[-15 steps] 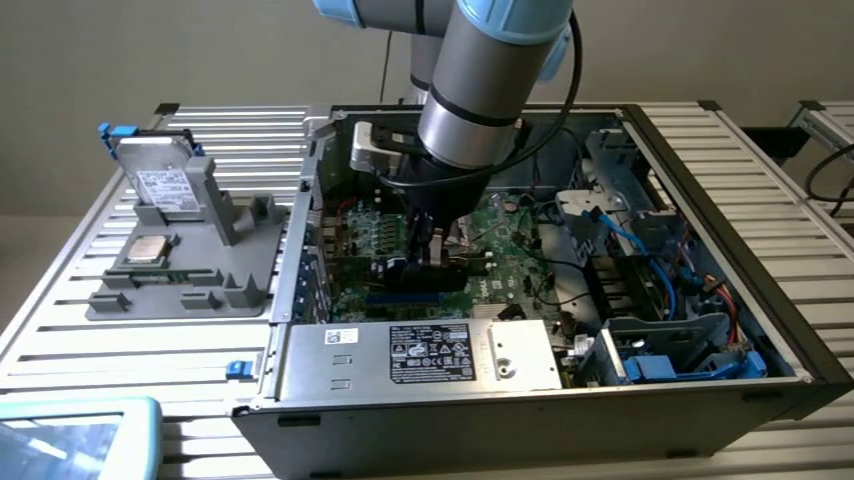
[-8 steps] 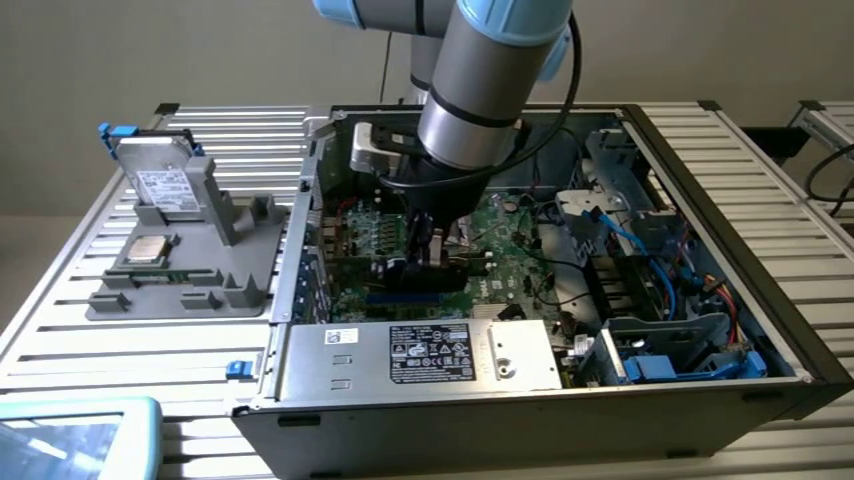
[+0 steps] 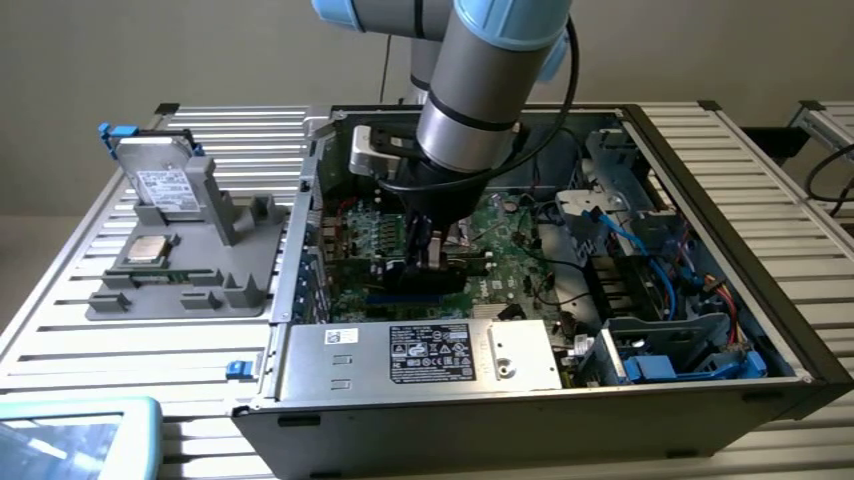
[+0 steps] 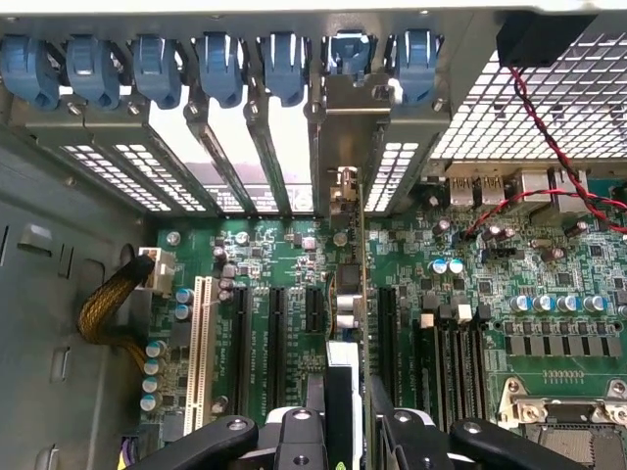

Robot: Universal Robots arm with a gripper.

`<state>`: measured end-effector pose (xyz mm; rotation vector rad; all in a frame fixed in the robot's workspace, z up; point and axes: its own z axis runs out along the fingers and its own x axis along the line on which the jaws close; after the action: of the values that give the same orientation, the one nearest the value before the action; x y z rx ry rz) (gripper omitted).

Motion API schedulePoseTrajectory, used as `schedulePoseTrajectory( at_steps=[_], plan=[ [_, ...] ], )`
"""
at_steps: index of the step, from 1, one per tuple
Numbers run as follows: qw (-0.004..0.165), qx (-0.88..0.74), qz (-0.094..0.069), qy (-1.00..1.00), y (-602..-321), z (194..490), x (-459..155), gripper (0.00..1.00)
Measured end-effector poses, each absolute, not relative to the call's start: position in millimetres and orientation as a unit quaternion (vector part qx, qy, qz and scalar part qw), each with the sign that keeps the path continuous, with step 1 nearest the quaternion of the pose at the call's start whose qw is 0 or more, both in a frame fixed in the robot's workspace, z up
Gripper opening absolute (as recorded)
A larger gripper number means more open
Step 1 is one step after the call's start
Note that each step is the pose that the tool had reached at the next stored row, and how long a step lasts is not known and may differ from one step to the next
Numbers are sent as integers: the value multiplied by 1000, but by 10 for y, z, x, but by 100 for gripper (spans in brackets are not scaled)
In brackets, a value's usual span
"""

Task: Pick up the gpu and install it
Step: 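Insert the gpu into the slot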

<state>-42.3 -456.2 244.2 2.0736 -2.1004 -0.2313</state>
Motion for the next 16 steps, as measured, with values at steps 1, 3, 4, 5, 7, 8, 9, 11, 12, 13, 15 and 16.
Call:
schedulePoseTrajectory(
  at_steps=[1, 3, 4, 5, 7, 8, 9, 11, 12, 13, 15, 16],
  plan=[
    [90, 698, -78, -707, -4562, 2441, -425, 27],
    [90, 698, -78, -707, -4562, 2436, -425, 27],
    [90, 698, -78, -706, -4562, 2436, -425, 27],
    [90, 698, -78, -707, -4562, 2437, -425, 27],
    [90, 698, -78, -707, -4562, 2437, -425, 27],
    [90, 698, -78, -707, -4562, 2437, -425, 27],
    [90, 698, -78, -707, -4562, 2437, -425, 27],
    [90, 697, -78, -707, -4552, 2436, -426, 27],
    [91, 697, -78, -707, -4548, 2437, -426, 27],
    [91, 698, -77, -707, -4546, 2436, -425, 27],
    [91, 697, -77, -707, -4543, 2436, -425, 27],
    [91, 697, -77, -707, -4539, 2435, -425, 27]
  ],
)
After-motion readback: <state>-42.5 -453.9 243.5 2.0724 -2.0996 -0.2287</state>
